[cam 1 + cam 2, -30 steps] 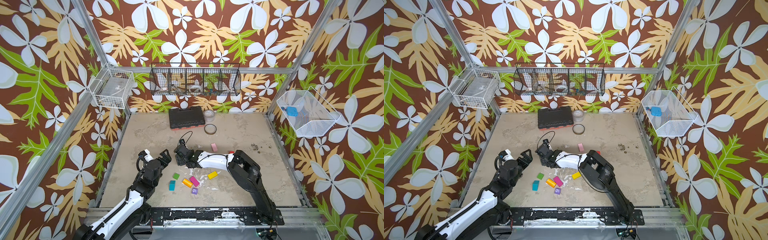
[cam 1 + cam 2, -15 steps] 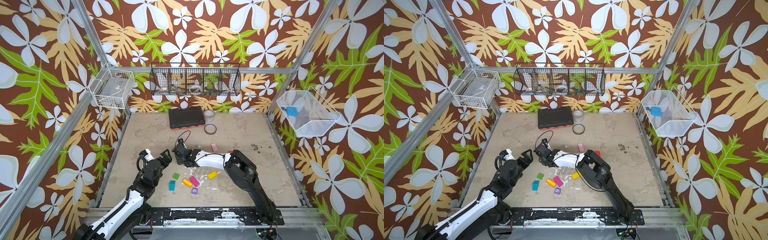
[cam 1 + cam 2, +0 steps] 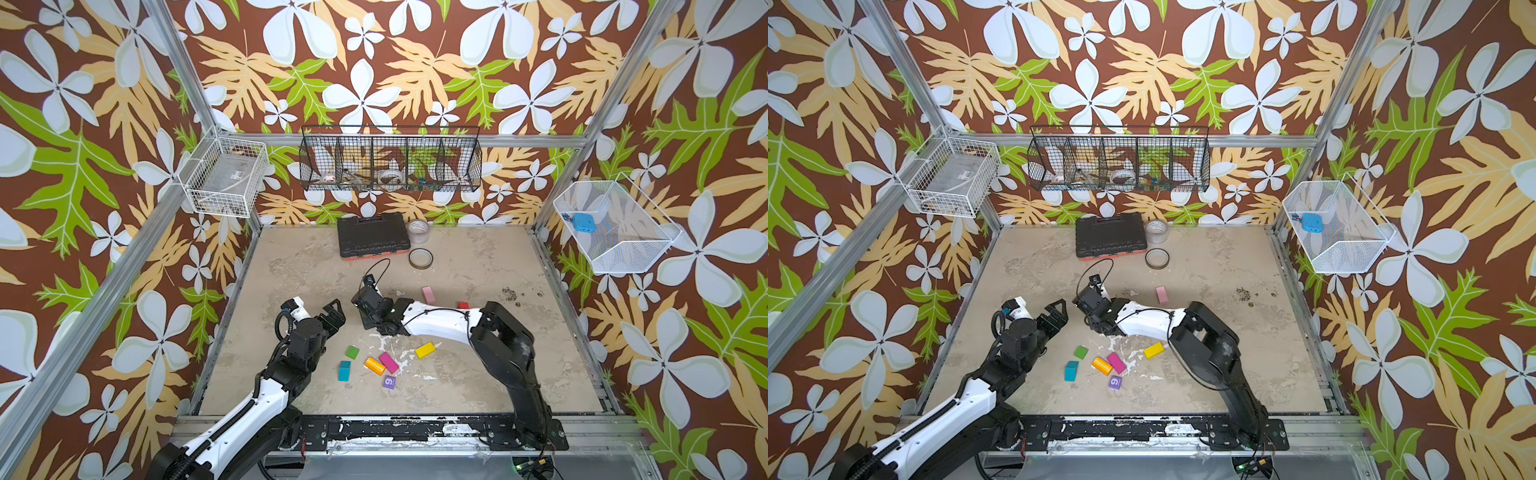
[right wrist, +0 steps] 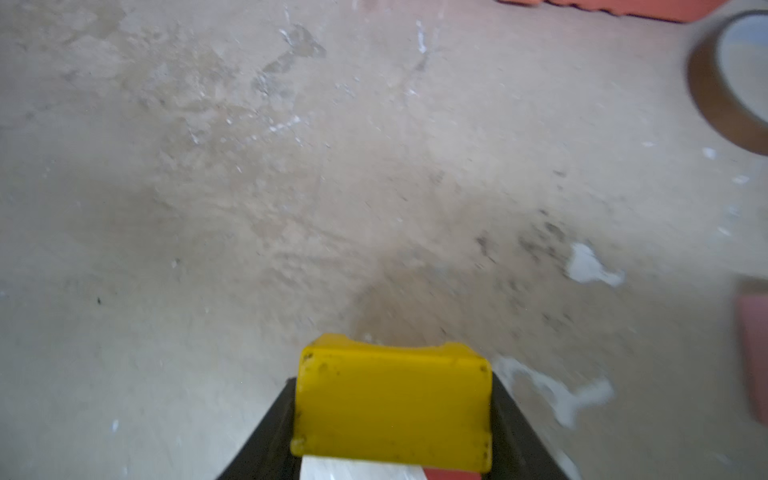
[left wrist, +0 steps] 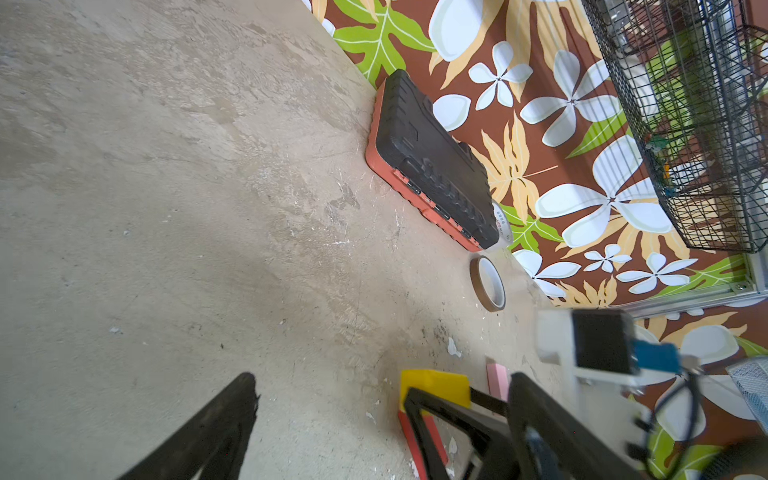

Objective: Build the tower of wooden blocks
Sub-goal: 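Carry the yellow block to the red arch block and release it beside it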

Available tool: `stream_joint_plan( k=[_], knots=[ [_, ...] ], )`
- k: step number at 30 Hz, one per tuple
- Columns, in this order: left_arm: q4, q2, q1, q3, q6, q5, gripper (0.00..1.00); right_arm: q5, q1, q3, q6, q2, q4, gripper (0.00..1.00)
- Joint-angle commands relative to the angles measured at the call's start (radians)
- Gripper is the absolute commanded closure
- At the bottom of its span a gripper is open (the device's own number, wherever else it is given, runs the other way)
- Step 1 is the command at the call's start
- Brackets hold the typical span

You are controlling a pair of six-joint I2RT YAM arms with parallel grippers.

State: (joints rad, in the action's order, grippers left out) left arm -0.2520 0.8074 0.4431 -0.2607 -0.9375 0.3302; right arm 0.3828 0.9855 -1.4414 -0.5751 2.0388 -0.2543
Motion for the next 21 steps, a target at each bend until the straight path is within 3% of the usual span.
stream_joint_plan(
  k=[1,7,12,21],
  knots=[
    [-0.05,0.013,-0.002,-0.01,0.023,-0.039,0.05,0.088,-0.001,0.135,-0.013,-0.129,0.033,0.56],
    [-0.085,0.074,-0.001,-0.025,0.046,-0.111,0.05,0.177,-0.016,0.451,-0.067,-0.393,0.092,0.55],
    [-0.108,0.157,0.0,-0.068,0.084,-0.219,0.07,0.17,-0.049,0.624,-0.098,-0.518,0.142,0.54],
    [-0.112,0.319,0.016,-0.146,0.121,-0.318,0.09,0.157,-0.1,0.673,-0.079,-0.439,0.185,0.54]
  ],
)
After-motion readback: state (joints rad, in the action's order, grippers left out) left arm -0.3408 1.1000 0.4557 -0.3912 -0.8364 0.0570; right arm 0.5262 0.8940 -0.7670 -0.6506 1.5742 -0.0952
